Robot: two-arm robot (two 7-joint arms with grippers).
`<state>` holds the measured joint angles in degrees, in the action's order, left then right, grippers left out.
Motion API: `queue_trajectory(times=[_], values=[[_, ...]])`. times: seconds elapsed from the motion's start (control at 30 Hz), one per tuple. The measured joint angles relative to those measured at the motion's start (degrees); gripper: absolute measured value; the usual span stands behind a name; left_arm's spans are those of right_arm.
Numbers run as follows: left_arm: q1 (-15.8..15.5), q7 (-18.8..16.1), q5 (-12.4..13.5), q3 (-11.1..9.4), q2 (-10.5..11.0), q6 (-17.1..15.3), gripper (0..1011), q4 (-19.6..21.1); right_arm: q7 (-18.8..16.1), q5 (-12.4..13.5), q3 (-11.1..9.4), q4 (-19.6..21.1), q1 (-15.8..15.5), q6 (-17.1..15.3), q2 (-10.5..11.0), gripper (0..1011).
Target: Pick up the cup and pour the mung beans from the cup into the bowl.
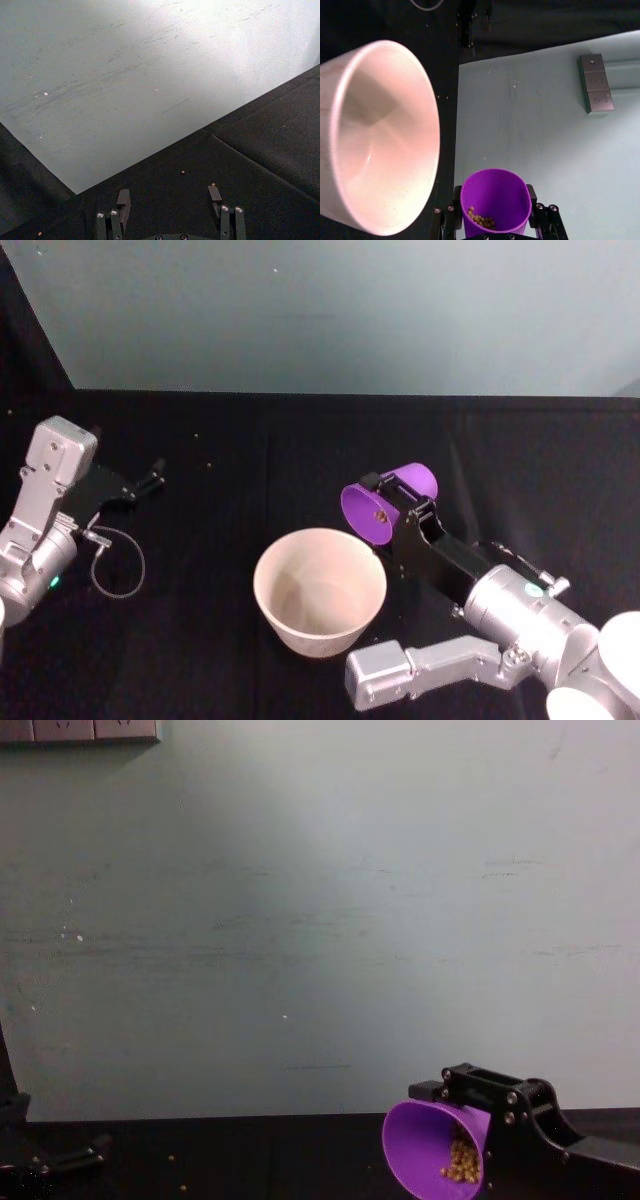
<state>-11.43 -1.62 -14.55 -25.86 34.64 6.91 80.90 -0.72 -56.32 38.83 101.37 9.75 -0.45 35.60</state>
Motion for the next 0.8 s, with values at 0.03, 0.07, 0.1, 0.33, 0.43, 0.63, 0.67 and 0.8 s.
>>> queue_trajectory(times=[0.03,0.07,0.1,0.33,0.43,0.63,0.67,0.8], values=[[0.00,0.00,0.00,0.00,0.00,0.00,1011,0.00,0.05,-0.62,0.03,0.25,-0.29,0.09,0.18,726],[0.00,0.00,0.00,0.00,0.00,0.00,1011,0.00,0.07,-0.95,0.05,0.34,-0.43,0.12,0.26,726],[0.00,0.00,0.00,0.00,0.00,0.00,1011,0.00,0.12,-1.52,0.05,0.53,-0.64,0.22,0.40,726],[0.00,0.00,0.00,0.00,0.00,0.00,1011,0.00,0.79,-4.17,0.05,0.92,-1.24,0.69,0.92,726],[0.00,0.00,0.00,0.00,0.00,0.00,1011,0.00,1.41,-6.75,0.32,1.14,-1.52,0.74,1.24,726],[0.00,0.00,0.00,0.00,0.00,0.00,1011,0.00,2.76,-9.73,0.44,1.24,-1.86,0.73,1.29,726],[0.00,0.00,0.00,0.00,0.00,0.00,1011,0.00,2.90,-10.01,0.46,1.24,-1.89,0.73,1.29,726],[0.00,0.00,0.00,0.00,0.00,0.00,1011,0.00,3.61,-11.12,0.52,1.19,-1.96,0.73,1.31,726]])
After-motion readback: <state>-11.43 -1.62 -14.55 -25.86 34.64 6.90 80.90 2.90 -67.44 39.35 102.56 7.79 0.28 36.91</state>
